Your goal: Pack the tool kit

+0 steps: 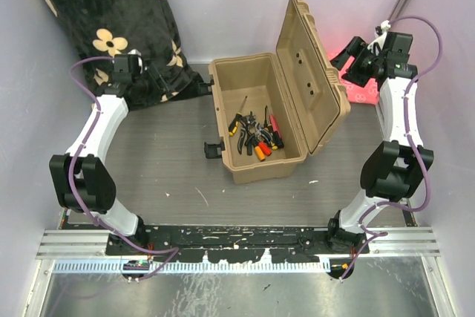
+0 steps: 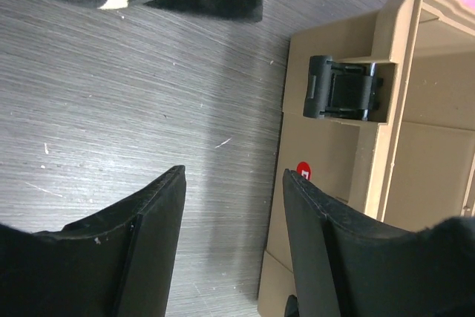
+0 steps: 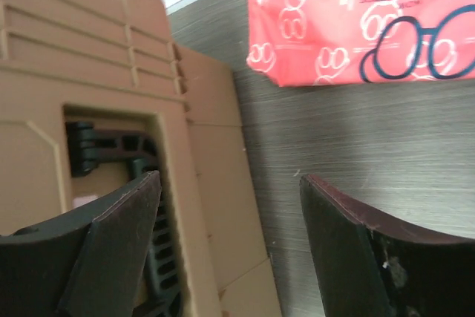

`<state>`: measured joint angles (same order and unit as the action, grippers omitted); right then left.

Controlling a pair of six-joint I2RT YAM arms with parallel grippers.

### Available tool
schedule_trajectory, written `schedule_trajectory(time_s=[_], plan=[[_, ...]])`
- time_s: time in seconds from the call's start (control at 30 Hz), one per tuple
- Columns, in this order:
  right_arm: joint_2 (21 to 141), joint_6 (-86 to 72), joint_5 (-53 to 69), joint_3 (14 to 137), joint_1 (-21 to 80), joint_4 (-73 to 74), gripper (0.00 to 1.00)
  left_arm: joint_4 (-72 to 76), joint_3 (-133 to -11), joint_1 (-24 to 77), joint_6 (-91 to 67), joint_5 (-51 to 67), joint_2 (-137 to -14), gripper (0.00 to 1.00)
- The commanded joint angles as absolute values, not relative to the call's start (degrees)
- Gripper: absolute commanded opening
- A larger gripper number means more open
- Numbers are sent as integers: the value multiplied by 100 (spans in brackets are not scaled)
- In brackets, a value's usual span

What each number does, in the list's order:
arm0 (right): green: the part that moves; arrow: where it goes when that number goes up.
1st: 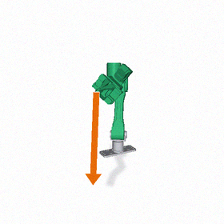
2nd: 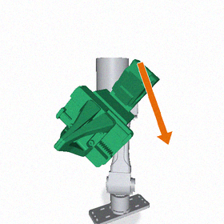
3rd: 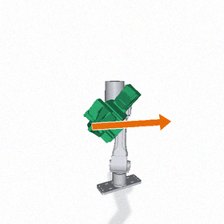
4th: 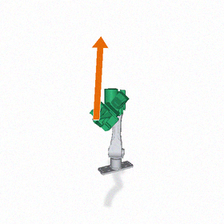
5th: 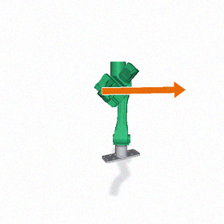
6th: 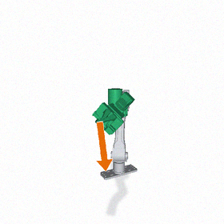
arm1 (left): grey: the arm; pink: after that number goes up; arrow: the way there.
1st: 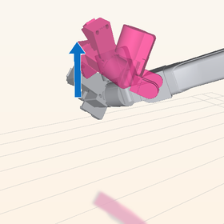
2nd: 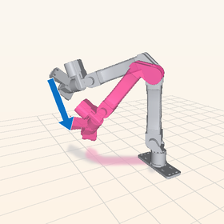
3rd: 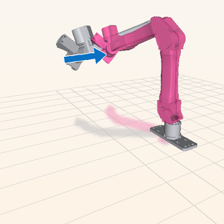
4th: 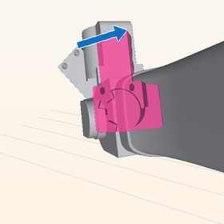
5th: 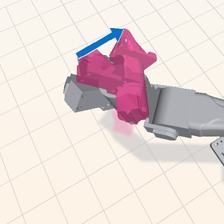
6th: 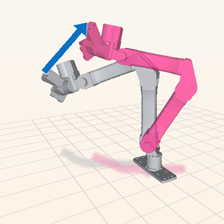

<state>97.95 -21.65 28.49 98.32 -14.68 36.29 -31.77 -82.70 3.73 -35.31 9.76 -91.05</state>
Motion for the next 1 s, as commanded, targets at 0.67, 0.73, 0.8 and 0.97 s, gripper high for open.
schedule_trajectory(time_s=[0.67, 0.73, 0.8, 0.97], plan=[[8992, -2419, 5048, 9680, -341, 3034, 78, -2566, -7975, 780, -3645, 936, -9369, 56], [8915, -2391, 4979, 9574, -268, 3081, 78, -2579, -7960, 782, -3672, 945, -9376, 56], [8830, -2357, 4873, 9452, -203, 3111, 78, -2582, -7978, 782, -3678, 937, -9374, 56], [8634, -2345, 4648, 9361, -41, 3171, 78, -2599, -7989, 782, -3623, 854, -9320, 56]])
